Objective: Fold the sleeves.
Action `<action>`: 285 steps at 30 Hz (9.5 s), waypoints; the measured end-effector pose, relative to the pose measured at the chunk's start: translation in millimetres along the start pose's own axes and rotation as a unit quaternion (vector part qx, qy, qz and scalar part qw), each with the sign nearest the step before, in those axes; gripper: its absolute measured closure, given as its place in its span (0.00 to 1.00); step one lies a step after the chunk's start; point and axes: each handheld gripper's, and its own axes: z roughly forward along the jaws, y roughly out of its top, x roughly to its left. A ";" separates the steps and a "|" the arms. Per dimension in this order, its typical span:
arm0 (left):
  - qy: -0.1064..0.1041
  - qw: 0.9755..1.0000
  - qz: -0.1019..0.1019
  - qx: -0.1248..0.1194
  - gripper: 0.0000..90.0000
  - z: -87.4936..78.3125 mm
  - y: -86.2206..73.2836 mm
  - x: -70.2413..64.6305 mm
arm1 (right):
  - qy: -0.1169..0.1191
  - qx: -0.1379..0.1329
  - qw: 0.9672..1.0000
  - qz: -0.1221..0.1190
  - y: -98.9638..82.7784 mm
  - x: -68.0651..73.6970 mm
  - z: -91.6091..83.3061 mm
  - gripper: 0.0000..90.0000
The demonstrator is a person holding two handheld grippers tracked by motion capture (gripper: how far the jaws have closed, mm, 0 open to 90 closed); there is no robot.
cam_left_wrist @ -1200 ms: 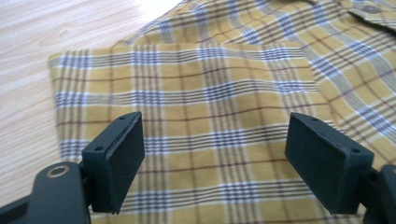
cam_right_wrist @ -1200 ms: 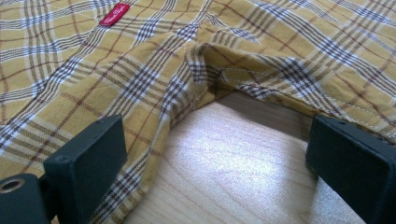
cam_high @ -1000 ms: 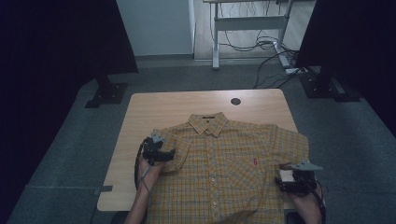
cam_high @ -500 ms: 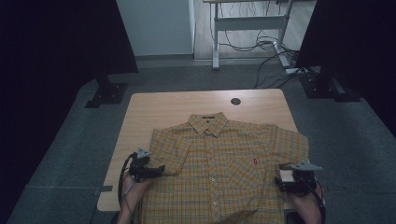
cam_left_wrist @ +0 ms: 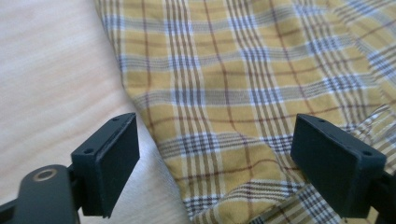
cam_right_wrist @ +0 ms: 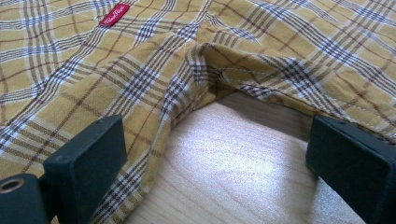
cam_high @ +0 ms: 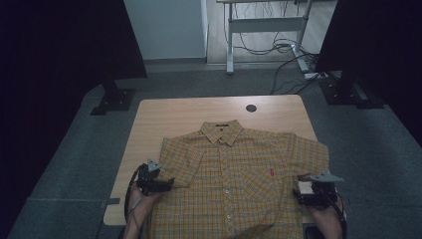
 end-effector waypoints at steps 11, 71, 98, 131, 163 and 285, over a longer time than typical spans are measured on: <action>-0.006 0.999 -0.015 -0.042 0.15 -22.2 11.8 6.3 | 0.000 0.000 1.000 0.000 0.0 0.1 0.0 0.05; 0.039 0.996 -0.079 -0.025 0.06 -24.4 -68.4 43.1 | -0.002 0.006 1.000 0.006 1.8 -0.6 -0.4 0.06; 0.046 0.995 -0.085 -0.018 0.00 -23.5 -68.1 42.5 | 0.002 -0.016 0.999 0.029 33.3 -19.2 -1.6 0.07; 0.046 0.995 -0.085 -0.018 0.00 -23.5 -68.1 42.5 | -0.063 -0.010 0.995 0.072 62.4 -66.2 44.0 0.15; 0.046 0.995 -0.087 -0.018 0.00 -23.4 -68.0 41.0 | -0.024 -0.077 0.994 0.072 77.9 -37.6 26.7 0.96; 0.047 0.995 -0.088 -0.018 0.00 -23.8 -68.2 40.2 | 0.039 -0.037 0.998 -0.028 97.6 34.3 58.9 0.21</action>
